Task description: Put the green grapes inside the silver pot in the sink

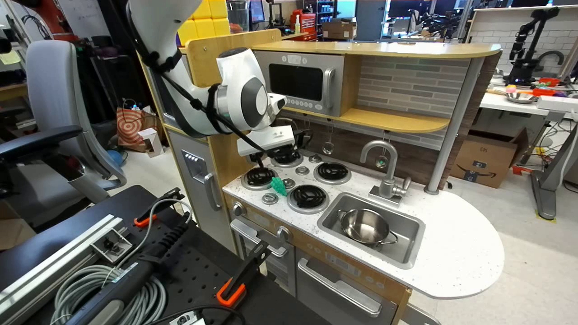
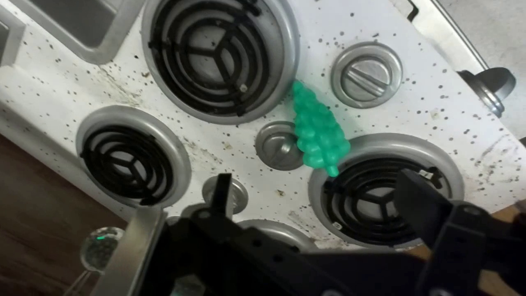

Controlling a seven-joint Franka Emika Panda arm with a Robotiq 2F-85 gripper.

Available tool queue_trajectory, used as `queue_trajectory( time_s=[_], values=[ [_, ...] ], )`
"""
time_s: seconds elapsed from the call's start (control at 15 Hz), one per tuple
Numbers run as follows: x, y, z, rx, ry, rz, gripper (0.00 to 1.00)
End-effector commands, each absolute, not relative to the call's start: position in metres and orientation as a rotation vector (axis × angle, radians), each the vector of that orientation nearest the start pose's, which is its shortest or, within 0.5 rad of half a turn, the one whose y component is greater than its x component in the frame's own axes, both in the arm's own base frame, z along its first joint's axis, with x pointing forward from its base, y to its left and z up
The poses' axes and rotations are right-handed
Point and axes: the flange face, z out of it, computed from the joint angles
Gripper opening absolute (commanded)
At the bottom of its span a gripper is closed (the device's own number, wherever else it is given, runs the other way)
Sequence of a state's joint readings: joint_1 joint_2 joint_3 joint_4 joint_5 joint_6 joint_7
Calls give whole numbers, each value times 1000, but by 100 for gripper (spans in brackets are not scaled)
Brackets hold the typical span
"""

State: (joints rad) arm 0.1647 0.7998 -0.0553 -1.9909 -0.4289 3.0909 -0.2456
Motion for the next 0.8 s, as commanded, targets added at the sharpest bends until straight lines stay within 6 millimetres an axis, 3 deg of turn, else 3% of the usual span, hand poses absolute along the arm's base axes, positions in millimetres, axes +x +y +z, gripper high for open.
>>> queue_trajectory(
  time_s=[0.0,0.27,0.33,0.6,0.73],
  values=[
    [617,127,57,-2985,-1365,-360,100],
    [636,125,34,-3036,-1382,-221,100],
    [620,128,47,-3018,-1353,-258,100],
    [621,127,41,-3021,-1353,-248,100],
    [622,128,36,-2957,-1508,-181,100]
  ],
)
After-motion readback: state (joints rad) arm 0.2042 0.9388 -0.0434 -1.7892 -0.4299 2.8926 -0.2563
